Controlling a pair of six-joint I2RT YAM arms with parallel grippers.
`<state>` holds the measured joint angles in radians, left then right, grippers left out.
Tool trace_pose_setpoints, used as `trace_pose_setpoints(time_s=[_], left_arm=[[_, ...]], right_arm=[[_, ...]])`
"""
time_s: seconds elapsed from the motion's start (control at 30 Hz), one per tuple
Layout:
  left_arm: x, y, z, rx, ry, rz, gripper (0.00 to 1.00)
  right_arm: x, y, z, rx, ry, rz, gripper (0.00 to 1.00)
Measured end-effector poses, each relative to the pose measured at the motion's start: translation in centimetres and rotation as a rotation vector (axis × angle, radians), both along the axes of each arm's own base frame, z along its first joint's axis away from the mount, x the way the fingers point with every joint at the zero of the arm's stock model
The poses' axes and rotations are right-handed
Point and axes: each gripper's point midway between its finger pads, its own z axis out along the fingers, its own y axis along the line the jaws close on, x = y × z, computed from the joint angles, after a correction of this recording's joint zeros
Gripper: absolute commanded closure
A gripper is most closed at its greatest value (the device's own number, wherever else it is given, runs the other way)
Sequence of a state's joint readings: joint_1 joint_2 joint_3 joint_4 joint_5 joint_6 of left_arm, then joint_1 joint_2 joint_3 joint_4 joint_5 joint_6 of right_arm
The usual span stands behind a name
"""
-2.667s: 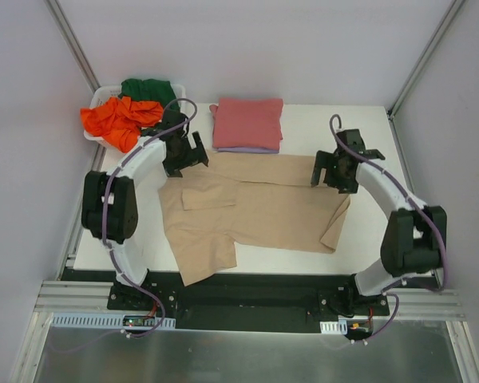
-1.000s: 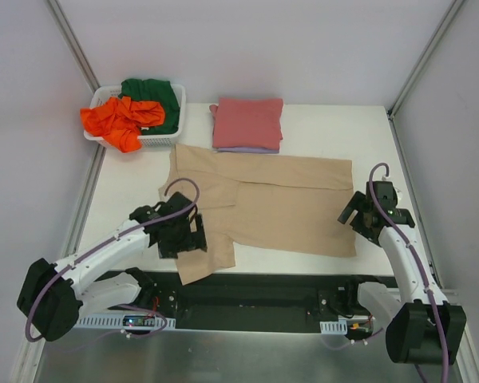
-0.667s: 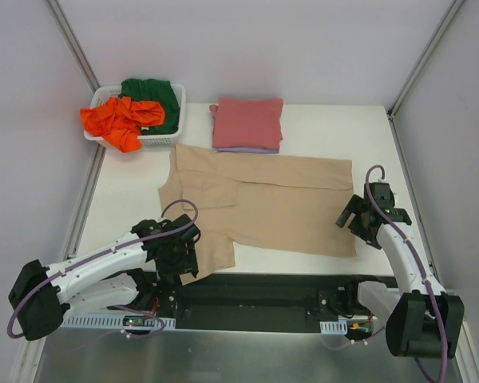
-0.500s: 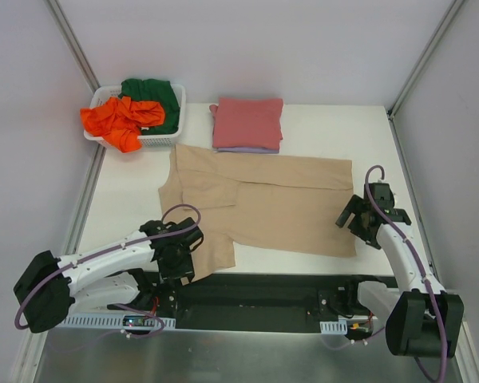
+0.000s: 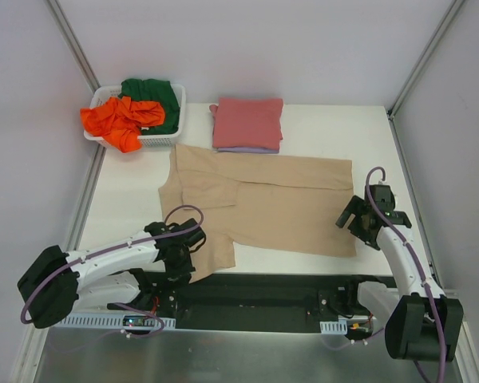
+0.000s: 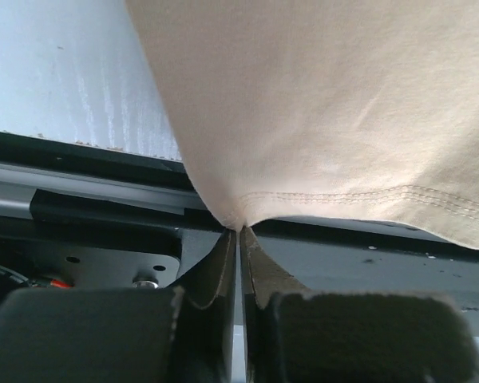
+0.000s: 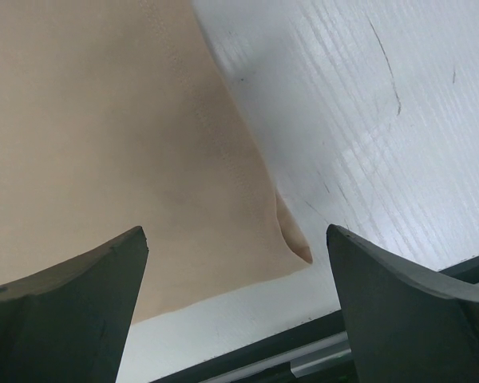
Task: Fold and stack the t-shirts
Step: Grap the side of the flattened tshirt closest away from the robot with both arms
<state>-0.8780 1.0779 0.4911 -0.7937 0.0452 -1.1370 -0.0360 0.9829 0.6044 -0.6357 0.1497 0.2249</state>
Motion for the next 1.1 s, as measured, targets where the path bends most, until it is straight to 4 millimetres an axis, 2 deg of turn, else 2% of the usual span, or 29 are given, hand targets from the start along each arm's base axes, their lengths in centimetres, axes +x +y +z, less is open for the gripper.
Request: trace_pose_setpoints(time_s=[0.2,0.53,0.9,1.1], left_arm=[[1.3,-0.9,0.7,-0.060,-0.084,-0.001,1.00],[5.3,-2.4,5.1,-0.187,-0.346,-0.018,1.00],[8.3,-3.1,6.6,-0.182,-0.483,-0.023,1.00],[9.1,-2.8,7.0,-0.168,-0.533,-0.013,1.00]], right_arm=[[-0.1,0.1,0.5,0.010,-0.022,-0.009,0.04],[-1.3,0.3,1.5,0.041,-0.073,-0.070,0.04],[-4.9,-0.4,-1.7,0.110,-0.031,-0.311,0.01],[-5.4,-0.4,-2.7,0.144,-0.053,-0.388,0.19]])
